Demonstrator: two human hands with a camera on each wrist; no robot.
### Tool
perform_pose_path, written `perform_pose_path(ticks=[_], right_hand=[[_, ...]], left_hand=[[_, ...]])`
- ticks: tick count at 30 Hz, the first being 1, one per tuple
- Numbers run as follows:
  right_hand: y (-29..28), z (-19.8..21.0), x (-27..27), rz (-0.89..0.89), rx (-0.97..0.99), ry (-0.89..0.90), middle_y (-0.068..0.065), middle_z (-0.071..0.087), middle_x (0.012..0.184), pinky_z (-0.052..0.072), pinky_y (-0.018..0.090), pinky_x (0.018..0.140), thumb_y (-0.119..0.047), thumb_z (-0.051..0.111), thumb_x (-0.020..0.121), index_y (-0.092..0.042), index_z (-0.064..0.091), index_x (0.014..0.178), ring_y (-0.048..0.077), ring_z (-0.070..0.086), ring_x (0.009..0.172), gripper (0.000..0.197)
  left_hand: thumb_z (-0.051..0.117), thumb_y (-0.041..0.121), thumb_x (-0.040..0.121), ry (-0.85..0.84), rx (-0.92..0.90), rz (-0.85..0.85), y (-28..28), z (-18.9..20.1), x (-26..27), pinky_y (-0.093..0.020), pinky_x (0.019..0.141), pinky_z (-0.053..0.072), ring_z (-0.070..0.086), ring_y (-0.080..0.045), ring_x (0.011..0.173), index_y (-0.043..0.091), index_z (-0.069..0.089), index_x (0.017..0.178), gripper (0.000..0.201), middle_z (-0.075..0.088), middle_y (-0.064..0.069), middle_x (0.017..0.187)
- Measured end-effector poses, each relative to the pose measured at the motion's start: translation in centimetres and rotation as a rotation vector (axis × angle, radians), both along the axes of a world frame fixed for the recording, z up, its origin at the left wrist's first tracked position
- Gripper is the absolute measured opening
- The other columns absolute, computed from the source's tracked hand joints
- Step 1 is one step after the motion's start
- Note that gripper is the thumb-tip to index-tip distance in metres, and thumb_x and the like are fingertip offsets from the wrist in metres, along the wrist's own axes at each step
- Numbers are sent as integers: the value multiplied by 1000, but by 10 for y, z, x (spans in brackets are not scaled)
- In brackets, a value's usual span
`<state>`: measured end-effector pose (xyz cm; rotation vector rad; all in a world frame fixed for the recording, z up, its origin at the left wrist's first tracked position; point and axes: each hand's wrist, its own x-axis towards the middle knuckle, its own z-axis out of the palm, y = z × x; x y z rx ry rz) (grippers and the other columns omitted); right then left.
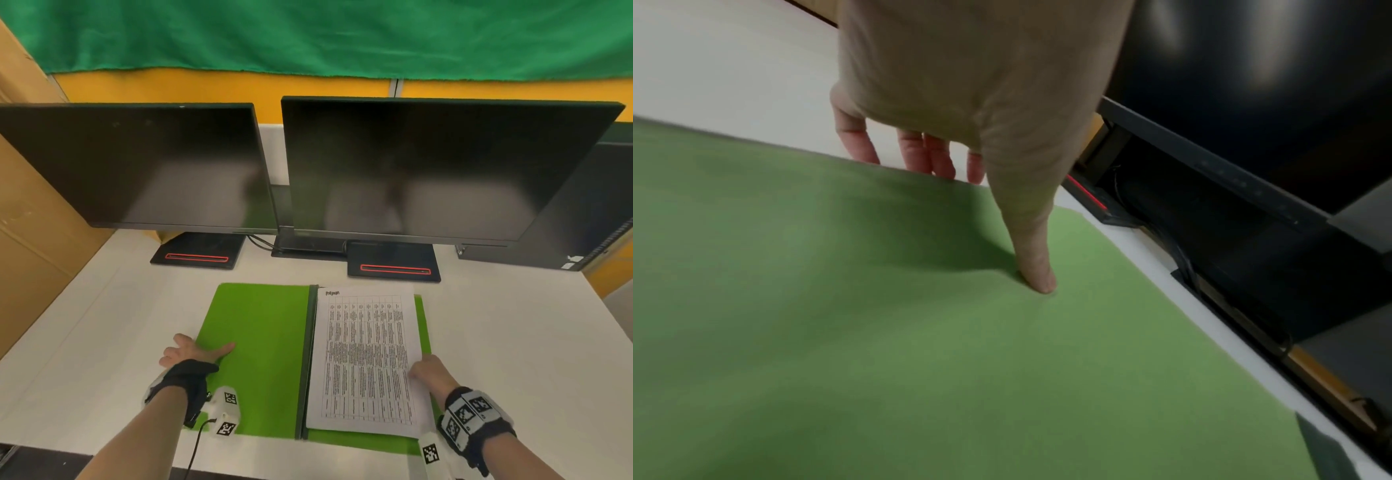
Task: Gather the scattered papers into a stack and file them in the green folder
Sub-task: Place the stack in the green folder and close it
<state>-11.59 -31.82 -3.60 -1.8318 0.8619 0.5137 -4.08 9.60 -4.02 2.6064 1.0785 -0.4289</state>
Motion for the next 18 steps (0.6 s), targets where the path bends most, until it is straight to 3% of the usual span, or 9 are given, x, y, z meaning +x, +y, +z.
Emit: perform_pose_path(ticks=[3, 6, 9, 11, 12, 14, 18], right_hand=[[4, 7, 1, 29, -65, 32, 21, 58, 122, 44, 42, 103, -1, 39, 90, 4, 48, 129, 36, 55, 115, 41], [1, 6, 3, 52, -123, 61, 22, 53, 131, 42, 38, 103, -3, 40, 92, 5, 41, 135, 35, 50, 121, 44], [1, 7, 2, 97, -135, 67, 17, 57, 116, 45, 37, 100, -7, 45, 90, 4, 45, 131, 32, 55, 111, 43], [0, 7, 2, 118, -180, 40, 14, 58, 113, 47, 37, 95, -11, 48, 88, -1, 41, 133, 33, 57, 110, 46], [-2, 5, 2, 131, -203, 23, 15, 58, 118, 46, 37, 94, -11, 47, 89, -4, 36, 135, 34, 57, 111, 48], [-4, 4, 3, 158, -211, 9, 18, 57, 124, 46, 41, 95, -9, 44, 90, -6, 32, 137, 35, 56, 112, 49], [-15, -4, 5, 194, -119, 5, 14, 59, 121, 46, 47, 99, -4, 44, 86, -10, 41, 132, 32, 56, 110, 46]], left_hand=[[75, 66, 59, 50, -51, -70, 8, 13, 11, -45, 97, 44, 50, -40, 115, 4, 48, 125, 95, 44, -22, 127], [62, 52, 83, 20, -87, -280, 16, 50, 19, -40, 92, 46, 57, -40, 109, -2, 57, 116, 63, 50, -25, 128], [53, 35, 94, -57, -208, -483, 23, 105, 16, -34, 79, 50, 66, -32, 88, 6, 65, 97, 32, 68, -20, 100], [57, 24, 94, -96, -433, -564, 20, 145, 7, -32, 66, 55, 63, -24, 63, 8, 64, 89, 19, 65, -13, 77], [58, 20, 93, -93, -581, -589, 12, 166, -2, -31, 62, 57, 62, -19, 57, 6, 63, 90, 15, 62, -11, 73], [58, 18, 93, -68, -816, -640, -15, 197, -19, -31, 64, 60, 67, -20, 59, 5, 62, 99, 14, 65, -12, 76], [57, 27, 93, -144, -952, -719, -86, 199, -34, -38, 78, 61, 71, -20, 78, 10, 59, 103, 19, 69, -15, 96]])
